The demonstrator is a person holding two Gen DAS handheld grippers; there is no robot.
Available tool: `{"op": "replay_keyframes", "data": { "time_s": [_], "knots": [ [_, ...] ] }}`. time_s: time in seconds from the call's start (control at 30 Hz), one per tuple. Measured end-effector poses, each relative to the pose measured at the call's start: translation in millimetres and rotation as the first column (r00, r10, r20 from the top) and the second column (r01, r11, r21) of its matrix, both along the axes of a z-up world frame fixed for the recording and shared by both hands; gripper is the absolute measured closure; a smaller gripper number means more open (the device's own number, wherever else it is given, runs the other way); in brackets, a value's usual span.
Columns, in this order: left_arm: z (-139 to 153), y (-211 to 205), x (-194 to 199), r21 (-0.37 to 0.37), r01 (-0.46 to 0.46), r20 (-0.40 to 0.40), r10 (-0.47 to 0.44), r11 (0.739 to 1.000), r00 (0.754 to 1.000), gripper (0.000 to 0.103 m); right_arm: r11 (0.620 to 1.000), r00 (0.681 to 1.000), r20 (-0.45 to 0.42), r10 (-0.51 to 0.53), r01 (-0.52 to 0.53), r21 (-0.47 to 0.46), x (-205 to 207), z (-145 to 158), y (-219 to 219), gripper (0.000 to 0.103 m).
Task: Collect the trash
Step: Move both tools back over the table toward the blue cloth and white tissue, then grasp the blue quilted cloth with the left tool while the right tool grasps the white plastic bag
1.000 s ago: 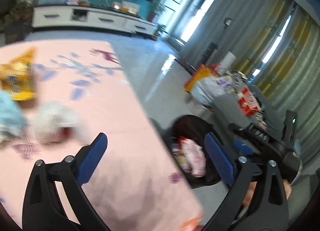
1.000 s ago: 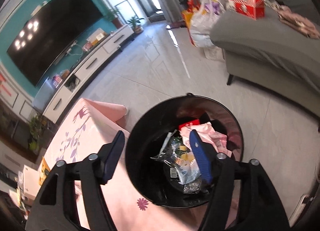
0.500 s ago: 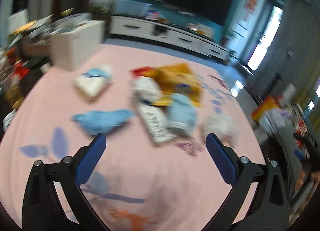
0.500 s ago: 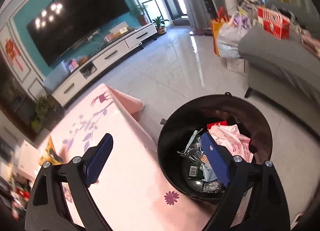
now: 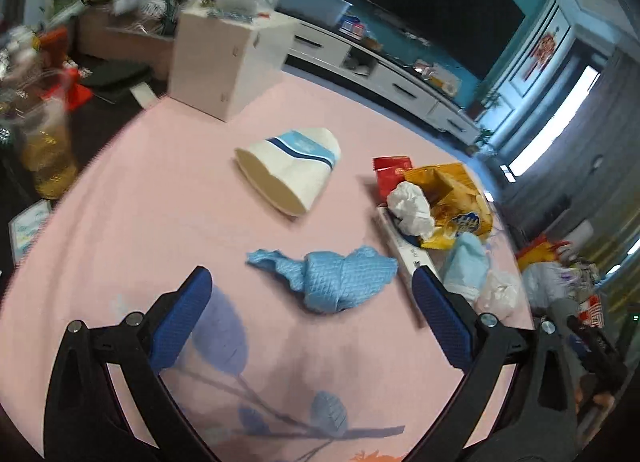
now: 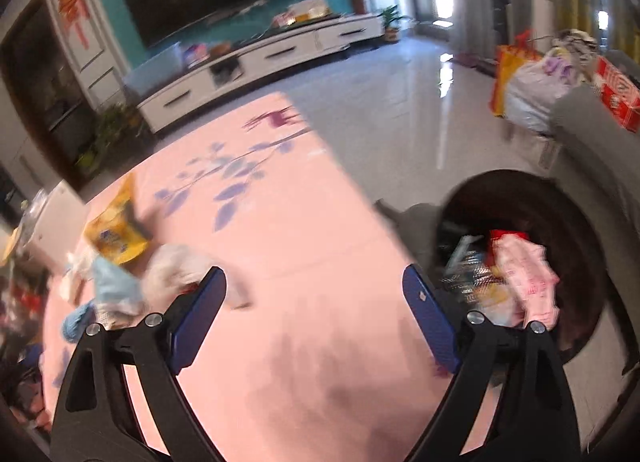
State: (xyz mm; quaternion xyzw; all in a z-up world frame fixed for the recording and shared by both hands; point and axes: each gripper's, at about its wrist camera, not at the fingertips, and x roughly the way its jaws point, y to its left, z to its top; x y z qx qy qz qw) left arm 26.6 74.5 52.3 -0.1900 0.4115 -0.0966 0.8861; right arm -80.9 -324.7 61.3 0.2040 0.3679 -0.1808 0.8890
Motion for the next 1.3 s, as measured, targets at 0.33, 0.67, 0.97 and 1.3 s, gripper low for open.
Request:
{"op": "replay_keyframes", "data": {
  "time_s": [0.33, 0.67, 0.97, 1.3],
  "knots": [
    [-20.8, -14.8, 16.2, 0.004, 0.002, -0.017, -0.002, 1.0, 1.0, 0.003, 0.955, 0.972, -0.005, 0.235, -0.232, -0.187, 92.6, 26.5, 100.7, 0.013],
    [-36.9, -24.9, 23.1, 0.01, 0.037, -0.065, -0.036, 0.999, 0.997, 0.007, 0.914, 0.932, -0.203, 0.301, -0.343, -0.218, 135.2, -60.7, 111.0, 0.013],
    [-41.9, -32.5, 19.7, 0.066, 0.022, -0.055, -0.019, 0.998, 0.998, 0.029, 0.92, 0.93, -0.219, 0.296, -0.339, -0.196, 134.3, -79.9, 109.1, 0.013],
    [-46.6, -40.2, 14.8, 0.02, 0.076, -0.059, -0.075, 0.997, 0.995, 0.075, 0.92, 0.931, -0.179, 0.317, -0.348, -0.183, 128.4, -76.2, 114.3, 0.044]
  ]
}}
